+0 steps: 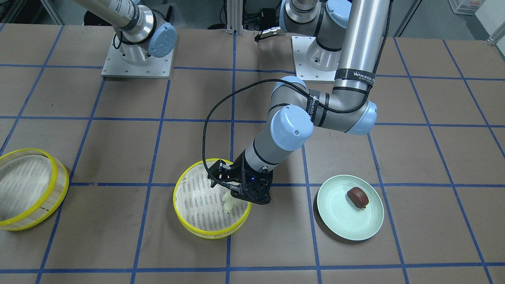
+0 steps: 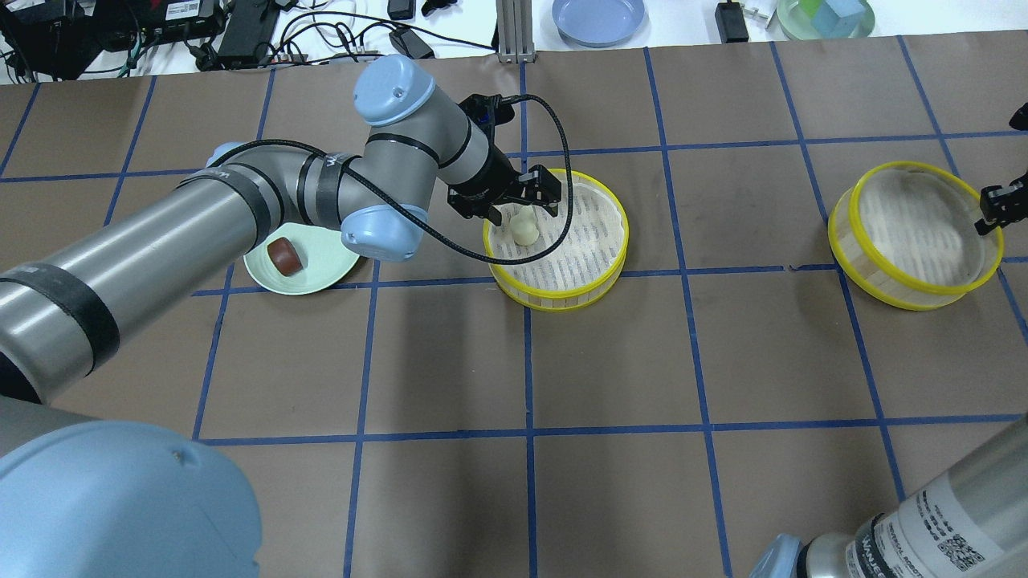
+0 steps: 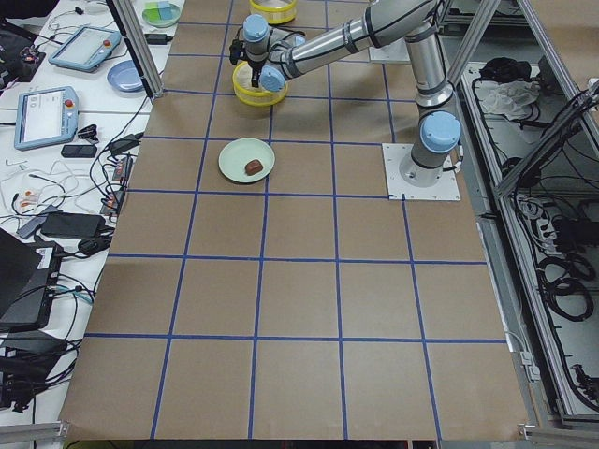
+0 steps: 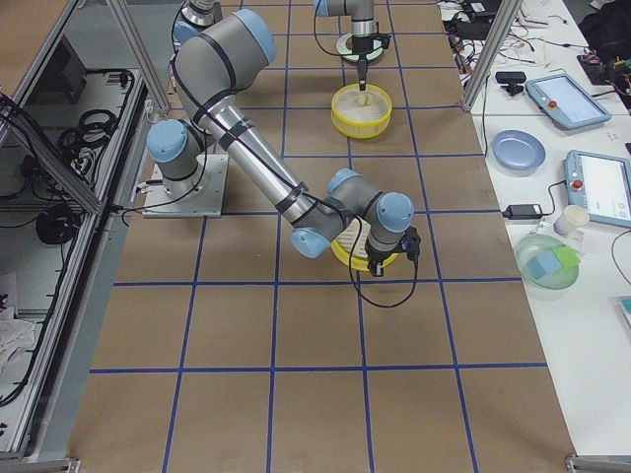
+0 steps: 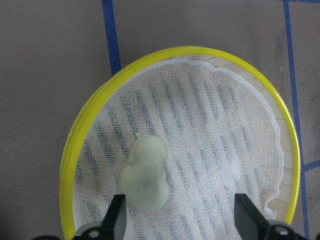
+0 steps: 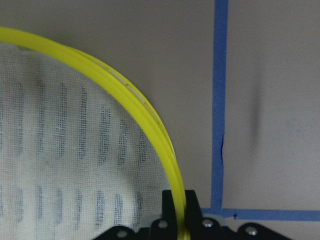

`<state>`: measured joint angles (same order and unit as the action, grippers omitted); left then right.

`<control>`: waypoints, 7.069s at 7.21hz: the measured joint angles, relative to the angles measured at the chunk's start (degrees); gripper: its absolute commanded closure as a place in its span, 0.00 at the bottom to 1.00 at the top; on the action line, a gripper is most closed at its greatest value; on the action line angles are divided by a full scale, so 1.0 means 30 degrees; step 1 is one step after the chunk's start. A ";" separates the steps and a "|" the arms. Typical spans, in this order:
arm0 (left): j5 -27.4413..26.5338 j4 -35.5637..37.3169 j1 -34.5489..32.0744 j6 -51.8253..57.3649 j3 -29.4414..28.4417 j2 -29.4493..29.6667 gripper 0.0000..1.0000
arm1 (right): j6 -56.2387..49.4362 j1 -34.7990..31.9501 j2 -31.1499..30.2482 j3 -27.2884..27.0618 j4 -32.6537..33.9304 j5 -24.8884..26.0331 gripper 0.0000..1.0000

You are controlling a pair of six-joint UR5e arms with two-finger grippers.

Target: Stack buns with steamer

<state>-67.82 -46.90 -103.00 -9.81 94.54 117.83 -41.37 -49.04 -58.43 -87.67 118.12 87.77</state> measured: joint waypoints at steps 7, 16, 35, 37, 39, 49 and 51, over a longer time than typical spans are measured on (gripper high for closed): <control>-0.5645 -0.6973 0.5000 0.4404 -0.1094 -0.3186 0.00 | 0.3688 -0.2526 -0.2708 -0.0058 -0.0729 0.1710 1.00; -0.5776 -0.6978 0.9352 0.0949 0.0631 0.0105 0.06 | 2.0235 -1.3484 -0.5027 -0.1752 -0.3456 0.1726 1.00; -0.3654 -0.5826 0.5353 -0.4535 -0.0224 -0.2827 1.00 | 2.3748 -1.6588 -0.3240 -0.1831 -0.1866 0.0996 0.71; -0.3639 -0.5671 0.5010 -0.5076 -0.0254 -0.2896 1.00 | 2.3746 -1.6629 -0.3233 -0.1839 -0.1897 0.1004 0.40; -0.3511 -0.5615 0.4909 -0.5317 -0.0361 -0.2894 1.00 | 2.3727 -1.6639 -0.3234 -0.1856 -0.1902 0.1025 0.00; -0.0074 -0.2136 0.0444 -1.2368 -0.0766 -0.1819 0.00 | 1.9989 -1.5260 -1.0396 0.1161 -0.8981 0.1330 0.00; 0.0512 -0.2173 0.0133 -1.2397 -0.0671 -0.1549 0.00 | 1.7577 -1.5225 -1.0498 0.1323 -0.9278 0.1560 0.00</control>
<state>-66.29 -53.42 -102.60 -47.00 92.53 113.18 11.36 -94.72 -89.92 -83.70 90.28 92.45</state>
